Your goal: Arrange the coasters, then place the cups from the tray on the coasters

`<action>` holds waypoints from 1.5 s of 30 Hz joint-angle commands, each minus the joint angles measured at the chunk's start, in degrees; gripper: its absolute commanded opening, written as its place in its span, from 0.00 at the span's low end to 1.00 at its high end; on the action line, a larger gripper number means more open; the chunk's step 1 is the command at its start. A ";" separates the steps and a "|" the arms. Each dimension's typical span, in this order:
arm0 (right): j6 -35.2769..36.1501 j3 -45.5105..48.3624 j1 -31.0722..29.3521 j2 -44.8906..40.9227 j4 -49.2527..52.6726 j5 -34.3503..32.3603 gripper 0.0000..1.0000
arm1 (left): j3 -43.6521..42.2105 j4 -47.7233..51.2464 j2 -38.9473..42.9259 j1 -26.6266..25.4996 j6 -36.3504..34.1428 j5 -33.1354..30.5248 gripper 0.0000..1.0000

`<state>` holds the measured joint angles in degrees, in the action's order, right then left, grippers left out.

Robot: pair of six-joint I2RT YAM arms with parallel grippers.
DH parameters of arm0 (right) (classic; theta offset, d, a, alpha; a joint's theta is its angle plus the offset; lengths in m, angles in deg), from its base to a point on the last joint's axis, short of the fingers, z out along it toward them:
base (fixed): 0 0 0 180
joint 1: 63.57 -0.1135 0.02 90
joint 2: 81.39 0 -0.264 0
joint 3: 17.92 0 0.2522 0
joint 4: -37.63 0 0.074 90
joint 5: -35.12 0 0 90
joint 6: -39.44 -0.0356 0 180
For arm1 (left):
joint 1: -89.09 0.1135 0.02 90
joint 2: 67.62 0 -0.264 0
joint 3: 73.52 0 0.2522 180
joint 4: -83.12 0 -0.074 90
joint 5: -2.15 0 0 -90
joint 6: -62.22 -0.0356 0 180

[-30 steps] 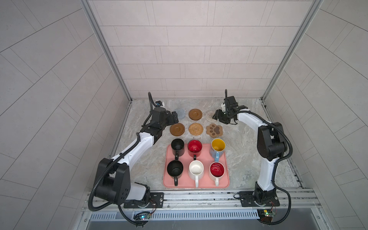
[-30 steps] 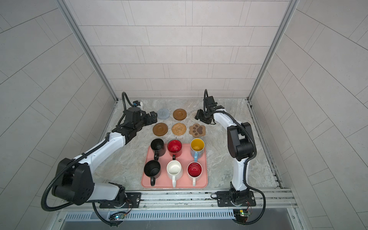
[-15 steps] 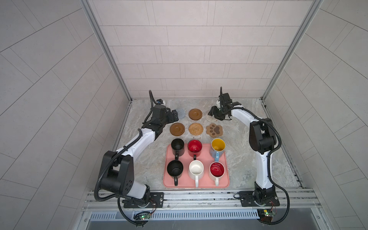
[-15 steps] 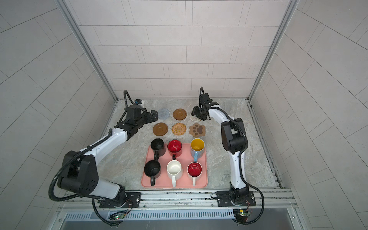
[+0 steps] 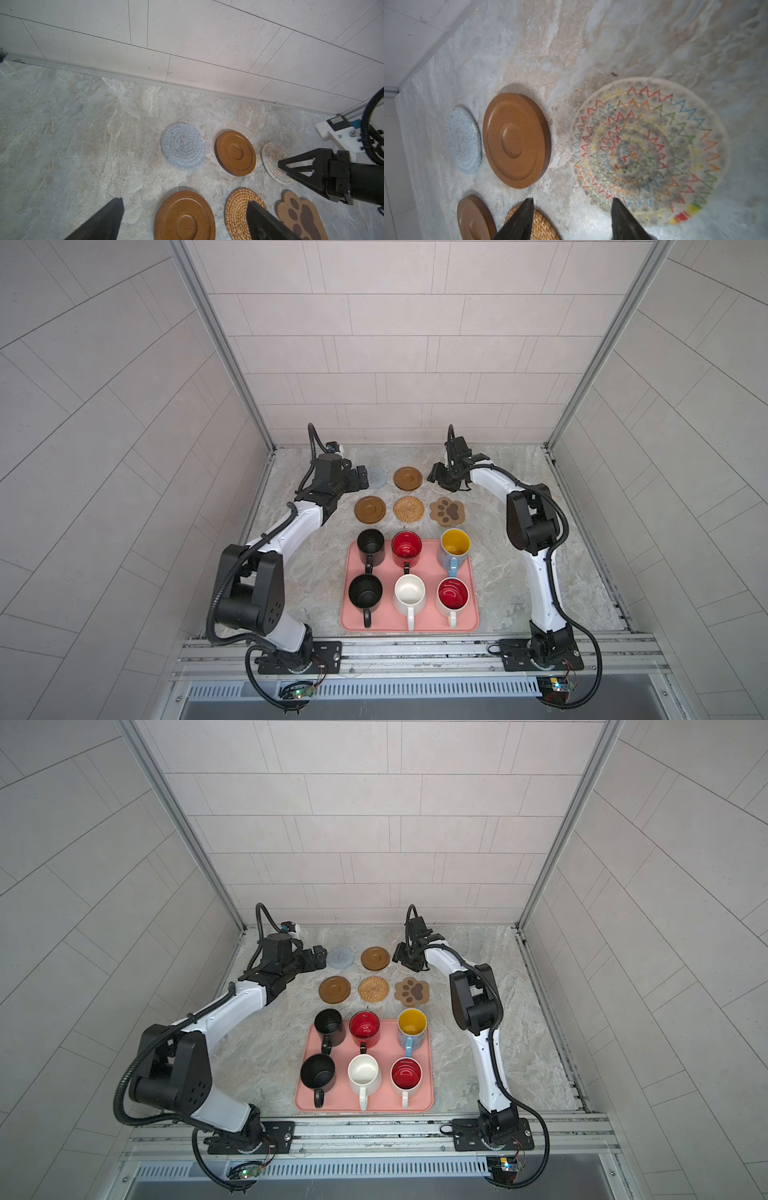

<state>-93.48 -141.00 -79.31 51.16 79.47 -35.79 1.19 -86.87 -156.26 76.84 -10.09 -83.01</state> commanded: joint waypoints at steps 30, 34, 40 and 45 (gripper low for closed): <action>-0.06 -16.41 0.11 12.11 7.99 -6.69 0.61 | 2.62 -8.43 -6.41 1.33 -2.31 1.57 1.00; 0.10 -17.04 0.52 12.82 8.53 -7.00 0.61 | 3.75 -8.12 -7.32 1.35 -2.44 2.03 1.00; -0.05 -19.84 0.97 14.91 9.28 -6.26 0.61 | 5.21 -7.72 -8.22 1.38 -2.56 2.76 1.00; -0.41 -21.28 1.01 15.54 9.15 -5.76 0.61 | 5.54 -7.51 -8.26 1.35 -2.84 2.87 1.00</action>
<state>-93.89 -161.54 -78.53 64.27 85.74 -40.97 4.95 -93.95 -164.31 77.84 -11.84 -80.51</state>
